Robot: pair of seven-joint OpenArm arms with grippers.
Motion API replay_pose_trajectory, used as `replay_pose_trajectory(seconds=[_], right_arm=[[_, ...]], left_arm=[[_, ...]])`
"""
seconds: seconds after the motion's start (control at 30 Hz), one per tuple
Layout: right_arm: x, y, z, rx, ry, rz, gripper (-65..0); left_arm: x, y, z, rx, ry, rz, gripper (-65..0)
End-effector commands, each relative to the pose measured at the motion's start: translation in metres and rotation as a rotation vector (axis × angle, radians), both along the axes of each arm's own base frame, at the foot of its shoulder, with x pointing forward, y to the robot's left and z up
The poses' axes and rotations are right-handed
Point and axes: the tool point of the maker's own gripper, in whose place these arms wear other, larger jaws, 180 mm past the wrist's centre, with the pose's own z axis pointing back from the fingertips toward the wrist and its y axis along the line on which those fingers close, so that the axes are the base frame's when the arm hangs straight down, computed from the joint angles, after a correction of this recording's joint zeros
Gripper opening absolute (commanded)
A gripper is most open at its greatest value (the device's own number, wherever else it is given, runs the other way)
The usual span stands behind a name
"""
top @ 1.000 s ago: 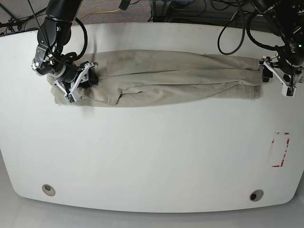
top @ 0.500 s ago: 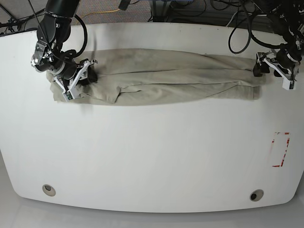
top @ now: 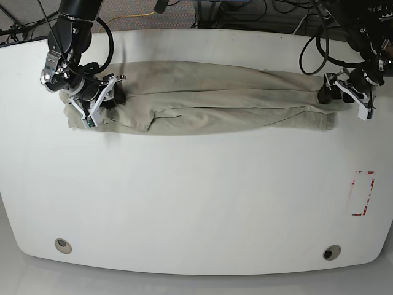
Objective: Fold the T-shirt properly
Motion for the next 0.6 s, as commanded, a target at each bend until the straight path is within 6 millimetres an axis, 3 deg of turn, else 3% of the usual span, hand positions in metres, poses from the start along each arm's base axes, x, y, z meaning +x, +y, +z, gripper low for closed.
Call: replay_pose_trajectory(seconds=[0.0, 0.17, 0.27, 0.43, 0.5, 0.57], right_arm=[[-0.005, -0.009, -0.003, -0.047, 0.034, 0.005, -45.3], [-0.006, -0.01, -0.003, -0.047, 0.034, 0.001, -45.3], [-0.006, -0.01, -0.003, -0.047, 0.034, 0.001, -45.3], [-0.006, -0.01, -0.003, -0.047, 0.034, -0.001, -45.3], [-0.006, -0.01, -0.003, -0.047, 0.034, -0.001, -45.3], [-0.006, -0.01, -0.003, -0.045, 0.034, -0.001, -45.3]], left_arm=[[-0.002, -0.002, -0.003, 0.002, 0.026, -0.013, -11.9], [0.002, -0.021, -0.009, -0.048, 0.016, -0.01, -15.4], [0.004, -0.024, -0.01, -0.059, 0.016, -0.011, -29.0], [0.017, -0.048, -0.009, -0.069, 0.008, -0.079, -57.6], [0.019, -0.052, -0.006, -0.06, -0.001, -0.095, -60.1], [0.028, -0.048, 0.013, -0.01, -0.054, -0.107, -60.3]])
